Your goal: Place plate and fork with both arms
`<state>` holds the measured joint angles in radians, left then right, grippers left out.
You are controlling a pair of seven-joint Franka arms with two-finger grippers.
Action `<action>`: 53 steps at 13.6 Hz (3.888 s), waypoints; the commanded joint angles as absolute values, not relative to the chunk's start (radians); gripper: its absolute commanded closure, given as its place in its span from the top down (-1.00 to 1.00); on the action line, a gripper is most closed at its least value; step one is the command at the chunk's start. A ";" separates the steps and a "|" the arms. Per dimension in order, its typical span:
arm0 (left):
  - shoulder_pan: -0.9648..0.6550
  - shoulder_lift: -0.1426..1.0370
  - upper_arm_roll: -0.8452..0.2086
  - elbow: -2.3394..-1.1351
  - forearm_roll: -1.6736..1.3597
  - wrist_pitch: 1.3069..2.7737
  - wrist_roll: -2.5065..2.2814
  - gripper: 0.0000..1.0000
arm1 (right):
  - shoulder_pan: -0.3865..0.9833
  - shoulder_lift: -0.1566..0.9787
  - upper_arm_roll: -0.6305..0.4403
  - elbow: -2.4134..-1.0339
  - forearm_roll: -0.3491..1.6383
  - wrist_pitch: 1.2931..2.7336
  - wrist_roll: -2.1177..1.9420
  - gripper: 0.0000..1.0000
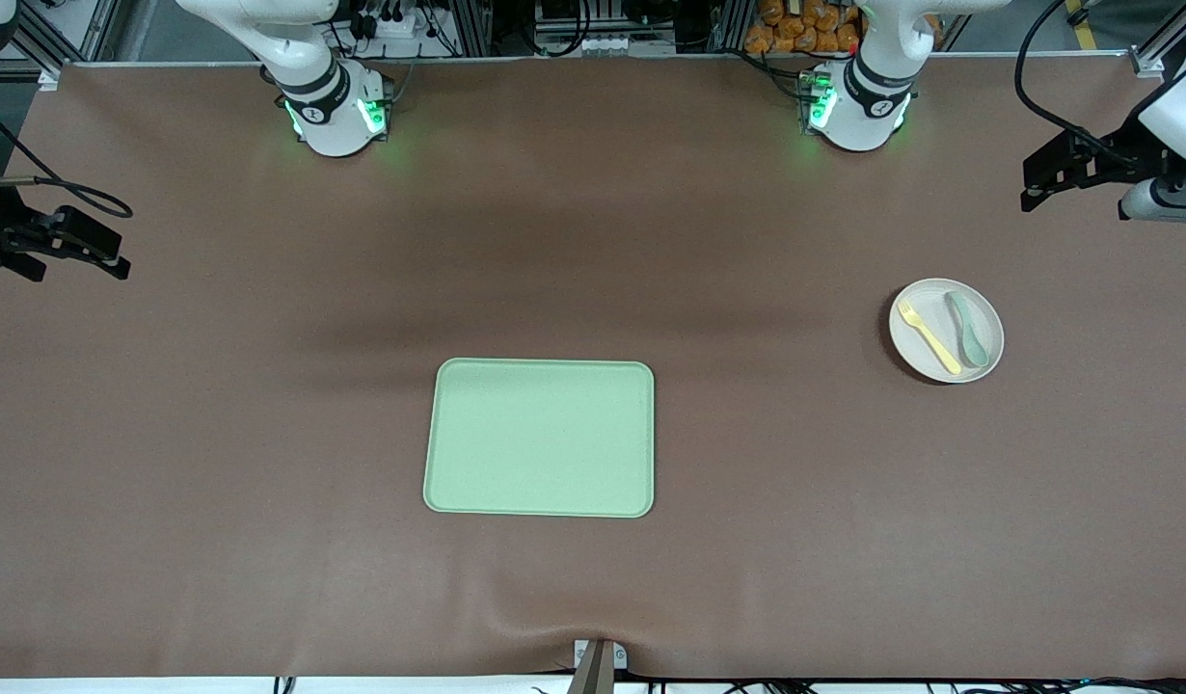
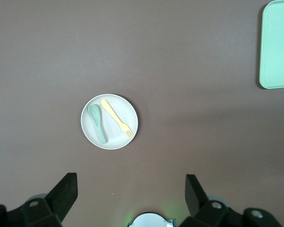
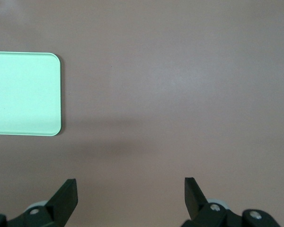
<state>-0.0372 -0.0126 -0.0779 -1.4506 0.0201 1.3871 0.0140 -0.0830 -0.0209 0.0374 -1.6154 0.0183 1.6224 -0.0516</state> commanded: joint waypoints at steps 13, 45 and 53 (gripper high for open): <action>0.073 0.011 -0.069 -1.592 0.017 1.361 0.028 1.00 | -0.095 -0.028 0.044 -1.617 0.017 1.615 -0.060 1.00; 0.439 0.440 -0.069 -2.151 0.091 2.341 0.172 1.00 | -0.098 -0.026 0.043 -1.618 0.017 1.614 -0.060 1.00; 0.456 0.433 -0.074 -2.178 0.095 2.338 0.175 -0.99 | -0.097 -0.026 0.043 -1.618 0.017 1.615 -0.060 1.00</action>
<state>0.4444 0.4455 -0.0625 -2.1646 0.0793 2.3362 0.1658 -0.0832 -0.0206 0.0334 -1.6166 0.0183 1.6213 -0.0516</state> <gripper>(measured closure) 0.172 0.000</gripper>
